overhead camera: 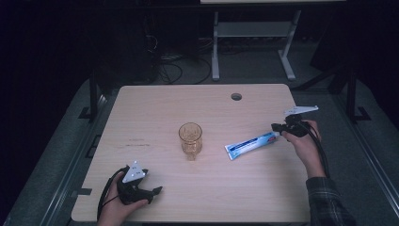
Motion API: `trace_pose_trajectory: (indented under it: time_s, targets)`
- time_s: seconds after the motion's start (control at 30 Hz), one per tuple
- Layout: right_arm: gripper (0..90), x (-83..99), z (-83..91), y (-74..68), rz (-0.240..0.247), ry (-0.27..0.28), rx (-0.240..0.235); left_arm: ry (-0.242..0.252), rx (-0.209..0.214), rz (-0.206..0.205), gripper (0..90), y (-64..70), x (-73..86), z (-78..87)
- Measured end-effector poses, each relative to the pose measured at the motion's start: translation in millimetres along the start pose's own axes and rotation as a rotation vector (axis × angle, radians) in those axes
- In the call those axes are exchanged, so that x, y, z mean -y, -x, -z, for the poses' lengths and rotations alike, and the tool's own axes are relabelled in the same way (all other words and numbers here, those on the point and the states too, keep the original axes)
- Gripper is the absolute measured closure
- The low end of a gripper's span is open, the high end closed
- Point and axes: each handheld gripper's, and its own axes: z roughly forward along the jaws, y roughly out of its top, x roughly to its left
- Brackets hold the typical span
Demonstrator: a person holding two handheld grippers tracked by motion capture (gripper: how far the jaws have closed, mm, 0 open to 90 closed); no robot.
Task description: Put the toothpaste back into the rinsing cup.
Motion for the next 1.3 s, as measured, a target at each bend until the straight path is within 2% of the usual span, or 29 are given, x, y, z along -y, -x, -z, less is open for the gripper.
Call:
trace_pose_trajectory:
  time_s: [0.17, 0.27, 0.53, 0.73, 0.87, 1.13, 1.3]
  targets:
    - [89.7, 1.0, -9.8, 15.7, -0.030, -0.016, 0.018, 0.000, 0.000, 0.000, 13.5, 0.0, 0.0, 0.0]
    - [89.7, 1.9, -15.1, 19.9, -0.042, -0.026, 0.020, 0.000, 0.000, 0.000, 13.5, 0.0, 0.0, 0.0]
    - [89.7, 5.5, -28.9, 22.9, -0.048, -0.066, 0.016, 0.000, 0.000, 0.000, 13.5, 0.0, 0.0, 0.0]
    - [89.7, 10.3, -32.6, 23.9, -0.049, -0.092, 0.009, 0.000, 0.000, 0.000, 13.5, 0.0, 0.0, 0.0]
    - [89.6, 14.5, -31.3, 24.2, -0.059, -0.090, 0.003, 0.000, 0.000, 0.000, 13.5, 0.0, 0.0, 0.1]
    - [89.7, 15.5, -23.6, 19.6, -0.030, -0.098, 0.007, 0.000, 0.000, 0.000, 13.5, 0.1, 0.1, 0.1]
    - [89.7, 22.4, -16.2, 15.3, -0.019, -0.104, -0.003, 0.000, -0.001, 0.000, 13.5, 0.2, 0.1, 0.1]
